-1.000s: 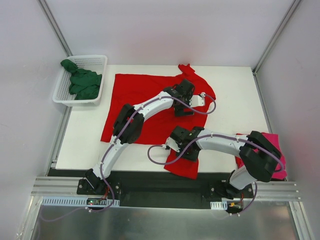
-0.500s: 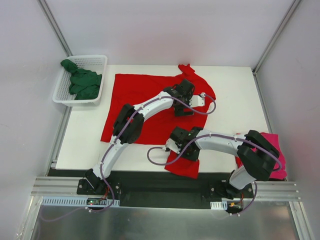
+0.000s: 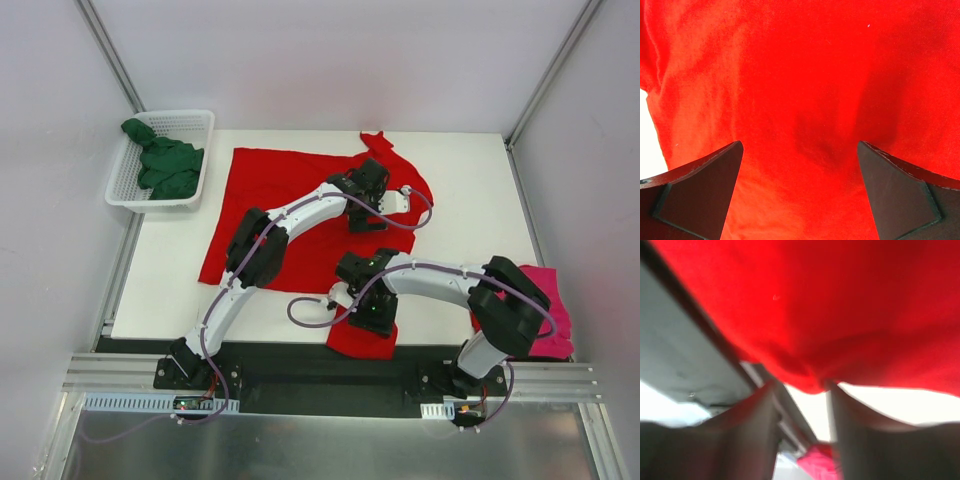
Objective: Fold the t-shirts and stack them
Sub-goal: Flatten out the tshirt
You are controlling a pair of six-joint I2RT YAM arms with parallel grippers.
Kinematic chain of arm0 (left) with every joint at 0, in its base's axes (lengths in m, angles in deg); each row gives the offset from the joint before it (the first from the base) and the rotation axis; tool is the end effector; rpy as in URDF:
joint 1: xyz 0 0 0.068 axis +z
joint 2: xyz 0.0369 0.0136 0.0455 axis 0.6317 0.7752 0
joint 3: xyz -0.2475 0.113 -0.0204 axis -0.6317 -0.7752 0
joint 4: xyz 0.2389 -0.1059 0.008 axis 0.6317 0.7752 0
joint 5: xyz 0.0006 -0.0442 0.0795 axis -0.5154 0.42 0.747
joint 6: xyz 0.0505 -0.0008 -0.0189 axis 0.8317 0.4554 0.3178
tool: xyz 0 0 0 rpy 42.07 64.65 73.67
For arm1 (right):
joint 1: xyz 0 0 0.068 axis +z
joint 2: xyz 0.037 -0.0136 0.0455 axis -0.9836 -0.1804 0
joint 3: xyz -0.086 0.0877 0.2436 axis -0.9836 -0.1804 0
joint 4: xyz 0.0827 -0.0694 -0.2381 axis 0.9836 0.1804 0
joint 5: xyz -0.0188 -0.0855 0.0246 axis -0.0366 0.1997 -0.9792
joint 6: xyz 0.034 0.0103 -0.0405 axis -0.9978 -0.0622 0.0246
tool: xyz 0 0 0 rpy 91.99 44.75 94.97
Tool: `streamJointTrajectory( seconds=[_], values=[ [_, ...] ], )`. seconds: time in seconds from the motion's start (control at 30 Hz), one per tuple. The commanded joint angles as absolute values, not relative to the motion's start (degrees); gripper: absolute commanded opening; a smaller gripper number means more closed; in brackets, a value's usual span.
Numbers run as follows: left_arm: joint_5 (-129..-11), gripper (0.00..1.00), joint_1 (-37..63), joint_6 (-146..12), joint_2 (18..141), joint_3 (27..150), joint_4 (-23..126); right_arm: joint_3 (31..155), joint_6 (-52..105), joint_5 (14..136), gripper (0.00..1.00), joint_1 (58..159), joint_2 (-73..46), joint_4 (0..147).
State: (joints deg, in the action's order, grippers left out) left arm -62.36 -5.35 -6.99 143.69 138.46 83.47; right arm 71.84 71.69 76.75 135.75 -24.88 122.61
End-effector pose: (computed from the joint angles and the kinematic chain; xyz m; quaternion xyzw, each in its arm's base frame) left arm 0.3893 -0.3837 0.1906 0.6779 0.6374 0.0057 0.3663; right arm 0.1449 0.2231 0.1663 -0.7323 0.6784 0.0577 0.0141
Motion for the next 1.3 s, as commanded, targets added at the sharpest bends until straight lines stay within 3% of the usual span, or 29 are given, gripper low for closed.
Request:
streamJointTrajectory(
  seconds=[0.0, 0.07, 0.53, 0.97, 1.27],
  values=[
    [-60.48, 0.99, -4.94, -6.59, 139.43, 138.98, 83.68, 74.22, 72.53, 71.61, 0.61, 136.38, -26.46, 127.02],
    [-60.31, 0.99, -4.94, -6.50, 139.25, 138.63, 83.68, 75.10, 72.63, 71.77, 0.67, 136.21, -26.46, 127.11],
    [-56.88, 0.99, -1.52, -14.31, 136.53, 136.97, 84.03, 75.54, 70.07, 97.62, 0.66, 130.24, -20.04, 109.19],
    [-55.82, 0.99, 3.06, -19.33, 117.91, 105.88, 84.74, 77.13, 76.04, 106.23, 0.65, 121.53, -25.31, 101.26],
    [-55.91, 0.99, 4.20, -20.56, 115.35, 95.84, 85.35, 78.09, 78.51, 106.58, 0.65, 118.19, -31.02, 99.68]
  ],
)
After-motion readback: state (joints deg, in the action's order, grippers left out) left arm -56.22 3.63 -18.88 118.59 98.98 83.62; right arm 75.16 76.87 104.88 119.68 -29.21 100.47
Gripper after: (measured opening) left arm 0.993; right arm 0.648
